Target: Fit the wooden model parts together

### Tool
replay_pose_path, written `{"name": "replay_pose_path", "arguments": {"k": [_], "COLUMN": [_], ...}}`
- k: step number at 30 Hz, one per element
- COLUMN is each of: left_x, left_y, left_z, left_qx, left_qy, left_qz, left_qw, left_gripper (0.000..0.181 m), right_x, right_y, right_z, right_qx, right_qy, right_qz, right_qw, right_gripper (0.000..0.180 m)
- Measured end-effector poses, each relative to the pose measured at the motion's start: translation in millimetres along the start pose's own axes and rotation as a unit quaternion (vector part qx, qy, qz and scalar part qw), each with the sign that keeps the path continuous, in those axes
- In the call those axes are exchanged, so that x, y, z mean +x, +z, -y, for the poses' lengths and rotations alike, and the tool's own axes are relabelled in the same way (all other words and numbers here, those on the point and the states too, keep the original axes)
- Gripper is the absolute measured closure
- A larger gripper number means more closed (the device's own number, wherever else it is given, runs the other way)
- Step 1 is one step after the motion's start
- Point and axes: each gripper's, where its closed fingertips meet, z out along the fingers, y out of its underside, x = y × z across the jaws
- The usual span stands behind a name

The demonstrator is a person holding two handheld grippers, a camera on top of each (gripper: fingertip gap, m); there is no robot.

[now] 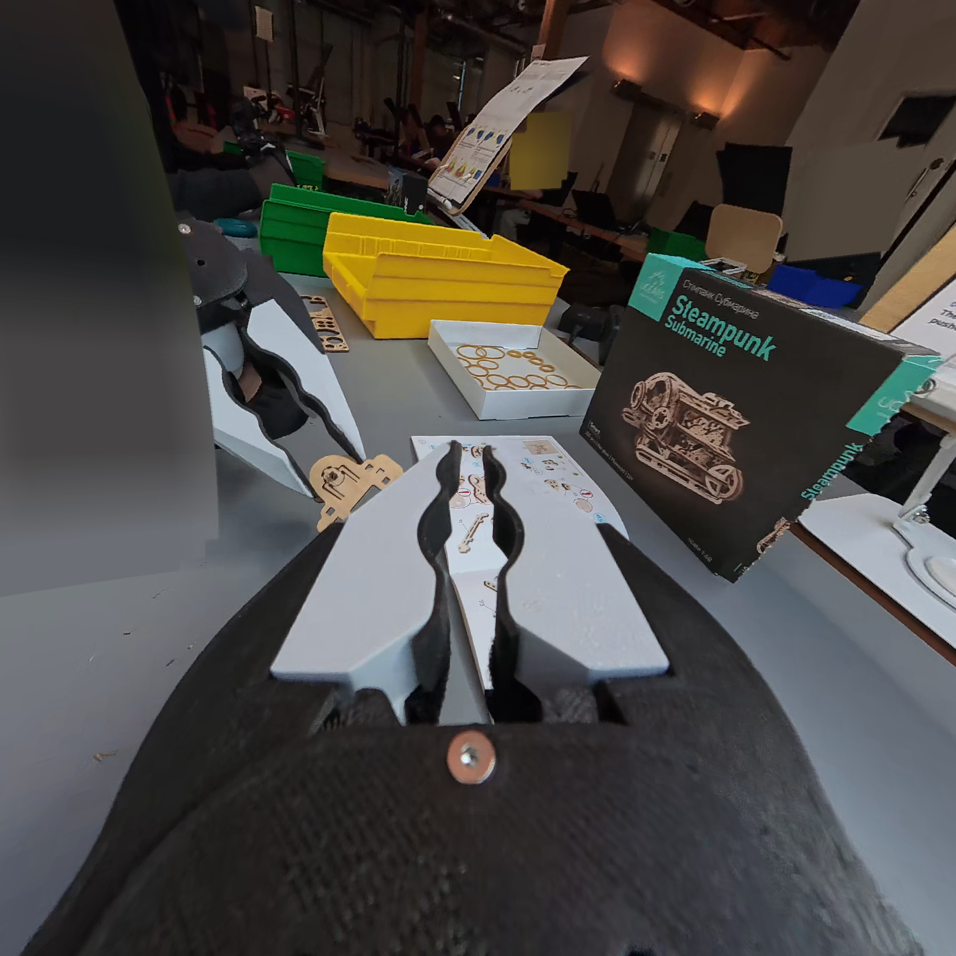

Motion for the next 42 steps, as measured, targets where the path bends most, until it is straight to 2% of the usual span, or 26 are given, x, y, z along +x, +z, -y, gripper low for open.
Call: {"name": "replay_pose_path", "arguments": {"k": [8, 18, 24, 34, 42], "left_x": [-3.7, 3.0, 4.2, 6.9, 6.4], "left_y": [1.1, 5.5, 5.9, 7.9, 8.0], "left_z": [-10.1, -19.2, -21.9, -27.5, -27.7], "left_qx": [-0.017, -0.047, -0.054, -0.072, -0.072], "left_qy": [-0.085, -0.089, -0.098, -0.106, -0.114], "left_qz": [-0.033, -0.052, -0.060, -0.070, -0.073], "left_qw": [0.996, 0.994, 0.992, 0.989, 0.988], "left_gripper": [0.153, 0.153, 0.153, 0.153, 0.153], "right_x": [22.0, 43.6, 46.5, 33.1, 22.7], "right_y": [-1.2, -12.3, -14.8, -7.2, -3.0], "right_z": [-13.9, -7.1, -3.4, -5.6, -4.8], "right_qx": [-0.002, 0.069, 0.078, 0.041, 0.032], "right_qy": [0.125, 0.256, 0.241, 0.155, 0.130], "right_qz": [-0.007, -0.001, -0.010, -0.017, -0.003], "right_qw": [0.992, 0.964, 0.967, 0.987, 0.991], "right_gripper": [0.175, 0.175, 0.175, 0.174, 0.174]}}
